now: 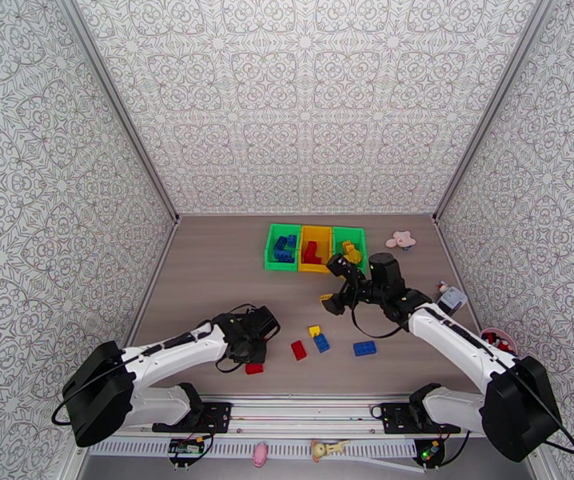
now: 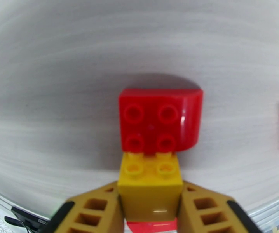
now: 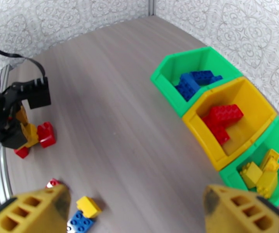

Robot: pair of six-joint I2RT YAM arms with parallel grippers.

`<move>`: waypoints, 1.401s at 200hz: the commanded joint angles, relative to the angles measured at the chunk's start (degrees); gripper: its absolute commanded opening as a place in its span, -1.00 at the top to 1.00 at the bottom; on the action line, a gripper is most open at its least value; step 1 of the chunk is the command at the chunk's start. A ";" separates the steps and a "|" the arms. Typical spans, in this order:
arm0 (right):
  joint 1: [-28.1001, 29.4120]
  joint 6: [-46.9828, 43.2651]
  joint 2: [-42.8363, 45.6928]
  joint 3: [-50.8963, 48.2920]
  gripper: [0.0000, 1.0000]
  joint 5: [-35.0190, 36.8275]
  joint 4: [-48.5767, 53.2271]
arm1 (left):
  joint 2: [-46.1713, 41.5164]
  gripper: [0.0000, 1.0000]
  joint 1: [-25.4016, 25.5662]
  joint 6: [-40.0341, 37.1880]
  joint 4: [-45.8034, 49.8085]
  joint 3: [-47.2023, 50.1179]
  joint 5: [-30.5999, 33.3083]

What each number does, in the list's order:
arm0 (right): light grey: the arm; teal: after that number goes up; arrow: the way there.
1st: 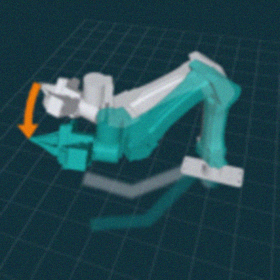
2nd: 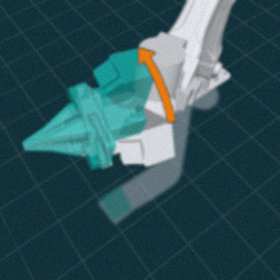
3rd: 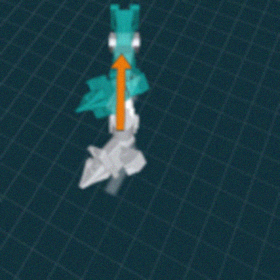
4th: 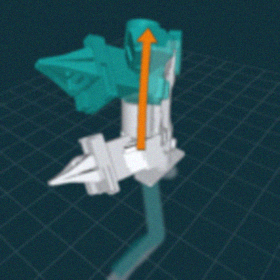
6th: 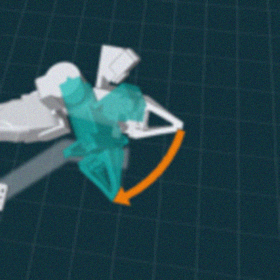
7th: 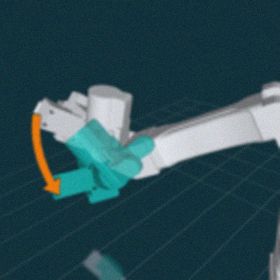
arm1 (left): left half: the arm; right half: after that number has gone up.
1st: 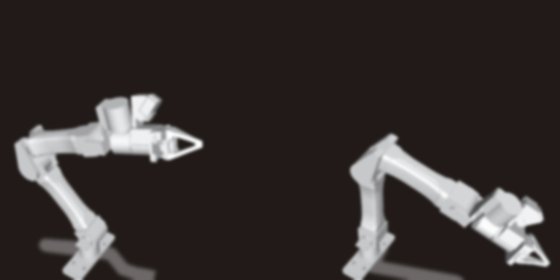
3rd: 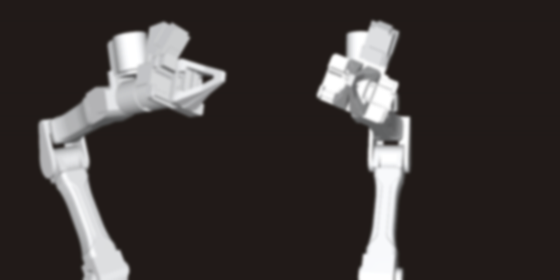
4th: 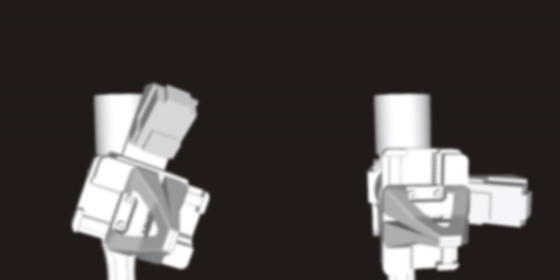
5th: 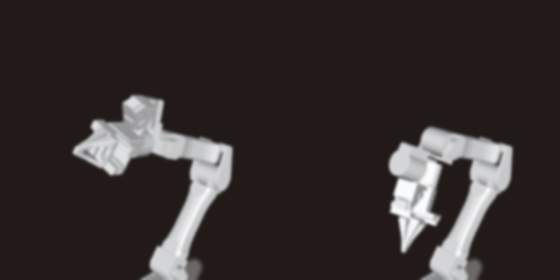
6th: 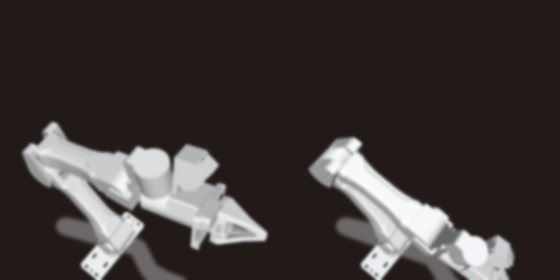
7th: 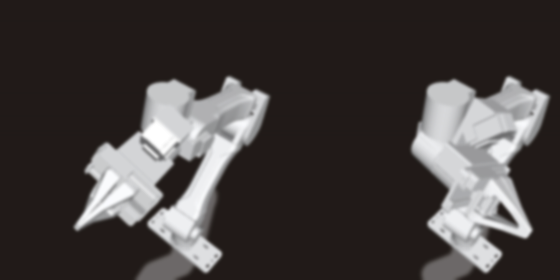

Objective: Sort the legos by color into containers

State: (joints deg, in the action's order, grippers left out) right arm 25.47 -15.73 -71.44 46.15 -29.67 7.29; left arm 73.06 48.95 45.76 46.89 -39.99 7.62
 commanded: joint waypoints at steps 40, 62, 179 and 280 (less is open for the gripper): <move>0.36 4.07 4.74 -1.82 -0.85 0.22 -2.34 | -2.01 0.37 -0.59 -3.95 -12.19 -3.83 7.55; 0.37 4.78 6.77 -3.32 -0.86 3.21 -3.40 | -1.01 0.37 -0.81 -7.17 -18.71 -5.58 9.08; -0.34 8.17 17.53 -8.02 -0.87 18.11 -5.07 | 15.57 0.30 -4.26 -29.51 -55.42 -16.94 -1.30; -0.52 10.00 19.88 -8.52 -0.88 28.13 -2.65 | 41.56 0.37 -5.11 -33.16 -66.16 -39.86 -4.21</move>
State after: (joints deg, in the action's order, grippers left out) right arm 25.39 -7.03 -53.04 38.79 -4.89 2.79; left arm 110.37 44.71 14.06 -16.34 -73.52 4.40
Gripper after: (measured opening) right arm 0.940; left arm 0.336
